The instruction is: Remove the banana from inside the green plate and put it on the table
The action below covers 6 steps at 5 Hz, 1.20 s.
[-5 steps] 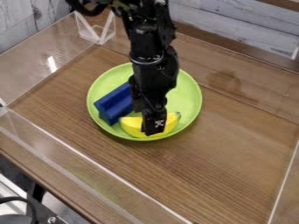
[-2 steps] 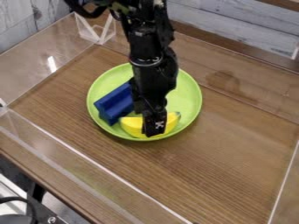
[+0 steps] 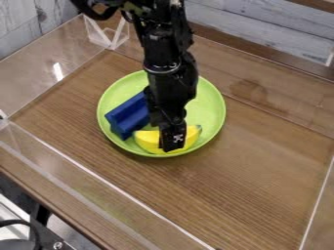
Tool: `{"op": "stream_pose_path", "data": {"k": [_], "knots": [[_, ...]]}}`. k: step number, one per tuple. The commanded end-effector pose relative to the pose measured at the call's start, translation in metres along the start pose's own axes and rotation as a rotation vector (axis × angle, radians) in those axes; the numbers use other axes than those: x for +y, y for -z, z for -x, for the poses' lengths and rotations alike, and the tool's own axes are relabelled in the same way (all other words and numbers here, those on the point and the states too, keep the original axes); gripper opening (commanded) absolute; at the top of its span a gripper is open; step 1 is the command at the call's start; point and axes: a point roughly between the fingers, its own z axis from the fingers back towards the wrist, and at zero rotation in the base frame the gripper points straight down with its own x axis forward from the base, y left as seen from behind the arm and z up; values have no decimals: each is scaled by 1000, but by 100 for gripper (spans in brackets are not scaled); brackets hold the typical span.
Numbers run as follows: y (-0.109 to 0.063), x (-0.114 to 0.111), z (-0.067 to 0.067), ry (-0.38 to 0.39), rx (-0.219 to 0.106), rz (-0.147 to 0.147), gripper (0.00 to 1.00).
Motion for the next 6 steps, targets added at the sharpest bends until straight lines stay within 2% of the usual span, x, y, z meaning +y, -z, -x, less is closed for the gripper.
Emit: {"op": "stream_pose_path", "data": {"k": [1,2,3,6], "knots": [[-6,5,-2,-10,-24,-16,100],[0,5,-2,-6,-30,-16,100],[5,5,-3,0,-36,-16,0],[-7,3,-4,-23,-34,-31,0]]}}
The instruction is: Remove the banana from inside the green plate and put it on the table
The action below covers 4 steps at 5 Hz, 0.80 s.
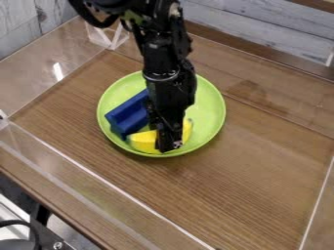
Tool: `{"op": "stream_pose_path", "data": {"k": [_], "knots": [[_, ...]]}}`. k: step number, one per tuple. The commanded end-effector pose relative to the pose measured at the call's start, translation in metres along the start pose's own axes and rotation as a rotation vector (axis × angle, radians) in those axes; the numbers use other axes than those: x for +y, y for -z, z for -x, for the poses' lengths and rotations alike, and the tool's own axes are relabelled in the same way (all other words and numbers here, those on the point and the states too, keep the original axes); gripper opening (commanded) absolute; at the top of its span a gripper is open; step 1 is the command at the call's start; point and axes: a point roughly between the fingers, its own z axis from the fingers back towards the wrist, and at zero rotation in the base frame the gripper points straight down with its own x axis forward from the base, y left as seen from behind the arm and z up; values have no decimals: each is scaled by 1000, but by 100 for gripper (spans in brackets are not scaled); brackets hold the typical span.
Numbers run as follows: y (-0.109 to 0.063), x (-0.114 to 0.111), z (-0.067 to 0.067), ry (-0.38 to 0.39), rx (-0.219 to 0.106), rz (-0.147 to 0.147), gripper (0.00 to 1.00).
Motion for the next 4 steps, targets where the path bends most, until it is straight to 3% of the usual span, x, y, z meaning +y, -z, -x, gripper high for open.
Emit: {"op": "stream_pose_path", "data": {"k": [1,4], "knots": [[-20,4,-8,1,-44,-47,0],[-36,2,-10,-28,-41,-59,0]]}}
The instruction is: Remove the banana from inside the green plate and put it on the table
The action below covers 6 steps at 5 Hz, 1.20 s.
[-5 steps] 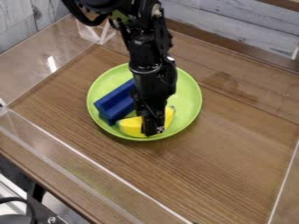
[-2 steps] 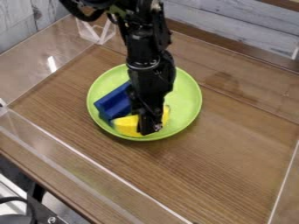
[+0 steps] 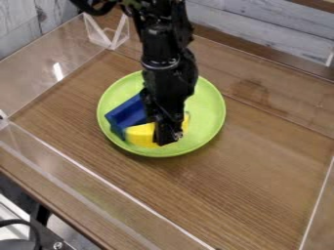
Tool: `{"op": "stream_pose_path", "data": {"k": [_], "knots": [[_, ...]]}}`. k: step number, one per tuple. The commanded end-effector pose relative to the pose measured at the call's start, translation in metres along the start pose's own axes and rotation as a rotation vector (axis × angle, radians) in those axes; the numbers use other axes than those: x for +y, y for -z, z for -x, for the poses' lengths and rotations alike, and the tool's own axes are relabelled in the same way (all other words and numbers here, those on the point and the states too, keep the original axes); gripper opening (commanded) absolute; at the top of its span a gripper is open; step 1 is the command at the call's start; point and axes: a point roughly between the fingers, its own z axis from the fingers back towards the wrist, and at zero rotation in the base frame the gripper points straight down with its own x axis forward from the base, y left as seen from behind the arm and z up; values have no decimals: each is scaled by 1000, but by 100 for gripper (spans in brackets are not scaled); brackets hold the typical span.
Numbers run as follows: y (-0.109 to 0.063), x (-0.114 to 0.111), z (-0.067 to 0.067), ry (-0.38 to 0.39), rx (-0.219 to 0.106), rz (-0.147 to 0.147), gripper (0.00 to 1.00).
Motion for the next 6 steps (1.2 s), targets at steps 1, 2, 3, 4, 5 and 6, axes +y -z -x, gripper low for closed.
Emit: {"op": "stream_pose_path", "data": {"k": [1,2,3,4,5,6], "knots": [[-23,4,-11,8,-58,-50,0],[-34,2,-13,-13,-58,-54,0],[-45,-4,-16,-52,-59,-58,0],[-54,-15,-21,-102,-66,-61,0],[-59,-21,-24,-124,-72,-58,0],[-62,-28,-28,-140,-79,-55,0]]}}
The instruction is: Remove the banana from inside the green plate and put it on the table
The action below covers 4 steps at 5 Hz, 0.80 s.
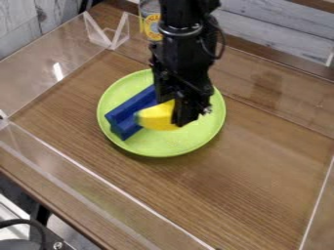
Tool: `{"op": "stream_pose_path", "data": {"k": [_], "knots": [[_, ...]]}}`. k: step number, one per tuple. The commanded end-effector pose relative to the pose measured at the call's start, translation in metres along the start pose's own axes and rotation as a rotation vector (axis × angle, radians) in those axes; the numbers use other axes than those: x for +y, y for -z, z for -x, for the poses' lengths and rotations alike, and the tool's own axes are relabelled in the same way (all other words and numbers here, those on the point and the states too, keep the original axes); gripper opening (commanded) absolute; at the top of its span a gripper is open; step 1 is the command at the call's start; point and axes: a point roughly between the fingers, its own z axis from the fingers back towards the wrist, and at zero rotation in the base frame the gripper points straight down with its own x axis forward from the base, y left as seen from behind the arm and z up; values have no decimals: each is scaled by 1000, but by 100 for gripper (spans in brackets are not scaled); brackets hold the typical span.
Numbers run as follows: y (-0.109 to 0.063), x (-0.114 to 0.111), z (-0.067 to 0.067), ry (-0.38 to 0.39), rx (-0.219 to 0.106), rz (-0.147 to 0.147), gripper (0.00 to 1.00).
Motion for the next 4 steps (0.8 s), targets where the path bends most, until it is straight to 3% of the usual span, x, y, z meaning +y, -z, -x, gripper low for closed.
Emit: {"op": "stream_pose_path", "data": {"k": [1,4], "knots": [[-23,-5,-12,-19,-86,-28,0],[-24,-29,-22,-62,-129,-17,0]]}}
